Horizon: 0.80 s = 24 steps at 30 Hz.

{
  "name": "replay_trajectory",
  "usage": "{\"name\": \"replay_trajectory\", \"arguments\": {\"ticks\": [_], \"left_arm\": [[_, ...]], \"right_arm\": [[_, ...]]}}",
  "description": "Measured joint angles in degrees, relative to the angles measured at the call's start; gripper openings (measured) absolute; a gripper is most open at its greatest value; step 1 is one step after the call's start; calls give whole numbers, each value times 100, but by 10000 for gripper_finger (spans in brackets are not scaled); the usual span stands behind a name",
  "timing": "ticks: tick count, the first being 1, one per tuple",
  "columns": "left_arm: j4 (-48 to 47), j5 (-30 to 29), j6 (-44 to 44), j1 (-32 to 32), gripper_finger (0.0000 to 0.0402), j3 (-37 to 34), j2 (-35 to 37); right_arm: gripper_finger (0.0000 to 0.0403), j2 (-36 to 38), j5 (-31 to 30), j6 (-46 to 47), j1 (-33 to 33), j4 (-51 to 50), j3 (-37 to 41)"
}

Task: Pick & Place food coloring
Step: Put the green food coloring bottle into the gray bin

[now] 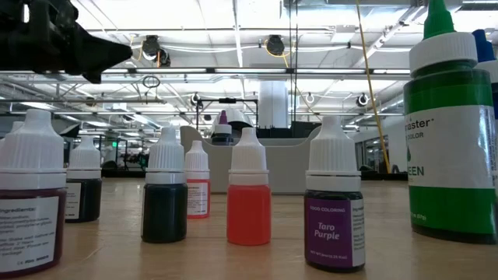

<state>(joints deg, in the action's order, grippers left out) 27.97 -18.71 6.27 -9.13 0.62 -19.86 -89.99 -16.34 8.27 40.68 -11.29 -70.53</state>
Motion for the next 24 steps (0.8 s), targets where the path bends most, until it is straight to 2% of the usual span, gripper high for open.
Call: {"name": "replay_trajectory", "arguments": {"ticks": [6,11,24], "left_arm": [[15,46,209,2,42,0,-2],[12,45,275,4,42,-1,-2],[8,41,246,4,42,-2,0]], "right_arm": [[183,335,-317,-87,73,18,224],[153,406,-326,-103,69,183,371],[117,408,-332,-210,69,372,473]]}}
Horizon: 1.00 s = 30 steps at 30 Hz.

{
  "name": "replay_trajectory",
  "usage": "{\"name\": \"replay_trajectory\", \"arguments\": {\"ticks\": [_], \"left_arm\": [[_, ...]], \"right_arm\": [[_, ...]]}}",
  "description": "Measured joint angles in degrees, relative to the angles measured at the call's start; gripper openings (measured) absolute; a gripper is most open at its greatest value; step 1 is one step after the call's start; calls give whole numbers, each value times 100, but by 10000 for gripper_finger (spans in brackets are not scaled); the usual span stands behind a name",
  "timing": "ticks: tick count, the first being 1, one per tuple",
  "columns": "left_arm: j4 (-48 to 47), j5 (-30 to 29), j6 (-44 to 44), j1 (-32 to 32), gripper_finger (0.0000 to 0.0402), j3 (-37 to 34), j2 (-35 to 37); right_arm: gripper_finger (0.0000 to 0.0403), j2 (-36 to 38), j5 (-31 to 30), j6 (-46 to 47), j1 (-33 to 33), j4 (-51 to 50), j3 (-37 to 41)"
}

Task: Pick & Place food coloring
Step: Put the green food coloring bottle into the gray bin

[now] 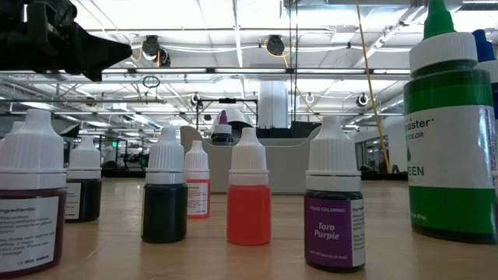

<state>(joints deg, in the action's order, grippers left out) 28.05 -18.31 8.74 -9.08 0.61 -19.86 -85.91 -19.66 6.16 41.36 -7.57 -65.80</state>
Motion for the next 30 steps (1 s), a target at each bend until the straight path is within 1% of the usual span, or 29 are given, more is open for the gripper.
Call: {"name": "replay_trajectory", "arguments": {"ticks": [16,20,25,30], "left_arm": [[7,-66,8,0,42,2,-1],[76,-66,-34,0,42,2,0],[71,-66,-393,0,42,2,0],[43,-66,-387,0,42,1,-2]], "right_arm": [[60,0,-1,-87,0,2,4],[52,0,0,-88,0,2,4],[46,0,0,-88,0,2,4],[40,0,0,-107,0,2,4]]}}
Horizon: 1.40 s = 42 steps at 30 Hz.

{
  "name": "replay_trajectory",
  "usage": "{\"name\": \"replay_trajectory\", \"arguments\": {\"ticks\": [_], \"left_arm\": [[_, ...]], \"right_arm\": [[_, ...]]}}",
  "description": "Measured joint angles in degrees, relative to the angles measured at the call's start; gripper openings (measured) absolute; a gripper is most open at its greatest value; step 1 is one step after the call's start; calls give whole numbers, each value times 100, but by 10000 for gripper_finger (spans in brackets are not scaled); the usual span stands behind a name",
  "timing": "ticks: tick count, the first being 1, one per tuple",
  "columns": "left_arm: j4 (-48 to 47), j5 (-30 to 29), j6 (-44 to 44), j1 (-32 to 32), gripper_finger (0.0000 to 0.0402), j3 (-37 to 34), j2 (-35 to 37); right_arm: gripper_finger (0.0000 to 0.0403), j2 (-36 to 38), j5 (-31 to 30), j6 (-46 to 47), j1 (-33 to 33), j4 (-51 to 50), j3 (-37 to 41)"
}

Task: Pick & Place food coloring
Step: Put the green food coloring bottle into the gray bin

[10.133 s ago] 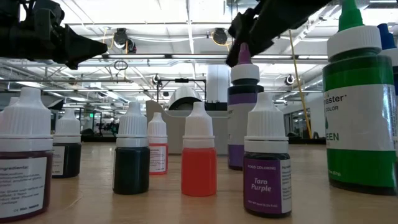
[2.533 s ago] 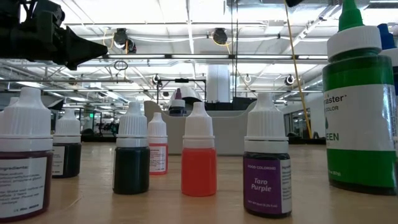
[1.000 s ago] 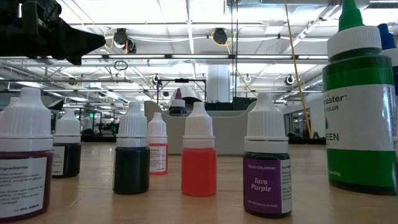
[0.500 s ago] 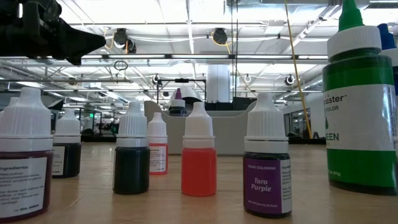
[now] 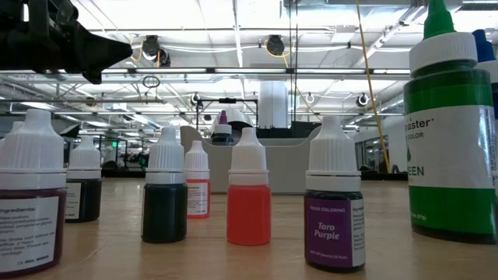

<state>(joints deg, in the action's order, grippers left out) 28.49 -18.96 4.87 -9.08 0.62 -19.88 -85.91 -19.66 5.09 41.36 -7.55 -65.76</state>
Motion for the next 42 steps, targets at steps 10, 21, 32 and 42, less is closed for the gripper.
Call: {"name": "replay_trajectory", "arguments": {"ticks": [10,21,32,42], "left_arm": [[1,46,-480,0,42,0,-4],[181,402,-290,-4,42,183,-779],[-703,681,-825,-378,42,1317,-2128],[-690,-45,-721,-1255,42,3267,-5189]], "right_arm": [[18,34,232,-258,83,-127,2],[1,1763,317,-630,-384,636,1603],[1,3687,589,-760,-1481,1899,3935],[0,4028,616,-1087,-1951,2130,4414]]}}
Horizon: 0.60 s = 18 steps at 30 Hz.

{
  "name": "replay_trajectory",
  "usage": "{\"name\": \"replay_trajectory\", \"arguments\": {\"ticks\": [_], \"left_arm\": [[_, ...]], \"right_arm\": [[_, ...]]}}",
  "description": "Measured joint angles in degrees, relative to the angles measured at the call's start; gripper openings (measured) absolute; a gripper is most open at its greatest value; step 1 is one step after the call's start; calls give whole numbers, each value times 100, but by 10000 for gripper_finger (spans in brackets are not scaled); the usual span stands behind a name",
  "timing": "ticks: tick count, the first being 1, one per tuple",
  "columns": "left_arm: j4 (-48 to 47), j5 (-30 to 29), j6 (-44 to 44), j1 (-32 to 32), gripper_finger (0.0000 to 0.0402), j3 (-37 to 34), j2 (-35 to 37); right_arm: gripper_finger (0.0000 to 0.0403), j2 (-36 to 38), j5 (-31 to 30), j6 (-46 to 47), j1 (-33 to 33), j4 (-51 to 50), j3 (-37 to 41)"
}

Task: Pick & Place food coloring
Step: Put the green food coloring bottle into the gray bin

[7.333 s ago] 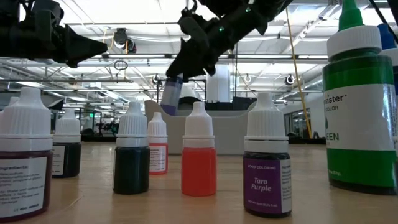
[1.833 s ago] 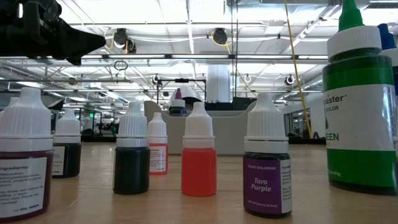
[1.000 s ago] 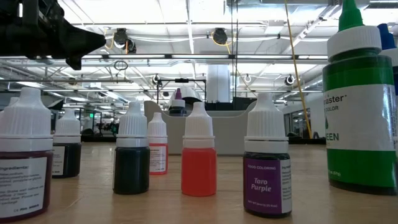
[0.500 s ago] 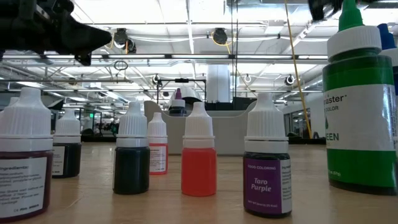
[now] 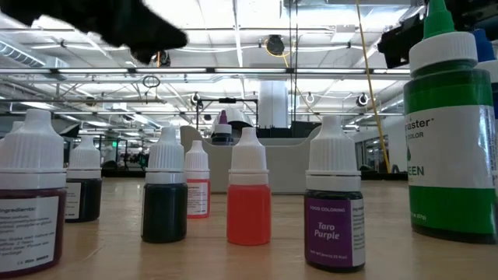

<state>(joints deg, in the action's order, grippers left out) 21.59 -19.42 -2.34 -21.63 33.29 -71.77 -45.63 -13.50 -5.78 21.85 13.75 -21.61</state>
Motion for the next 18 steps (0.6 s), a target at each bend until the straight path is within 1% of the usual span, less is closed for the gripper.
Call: {"name": "replay_trajectory", "arguments": {"ticks": [3,6,8,10,13,16,18], "left_arm": [[-111,0,31,-156,42,800,-741],[-395,-10,31,-294,44,1574,-1388],[-508,-14,51,-381,54,2085,-1822],[-772,-15,44,-463,75,2562,-2202],[-995,113,-49,-561,120,3218,-2806],[-990,186,-209,-619,172,3777,-3381],[-993,160,-276,-640,201,4111,-3726]], "right_arm": [[0,1,6,-242,-14,299,135],[0,-4,7,-352,-14,281,219],[0,23,7,-405,-14,283,219],[0,51,9,-401,-14,253,219],[0,153,66,-395,2,49,219],[0,284,443,-322,44,-185,219],[0,362,581,-259,101,-263,219]]}}
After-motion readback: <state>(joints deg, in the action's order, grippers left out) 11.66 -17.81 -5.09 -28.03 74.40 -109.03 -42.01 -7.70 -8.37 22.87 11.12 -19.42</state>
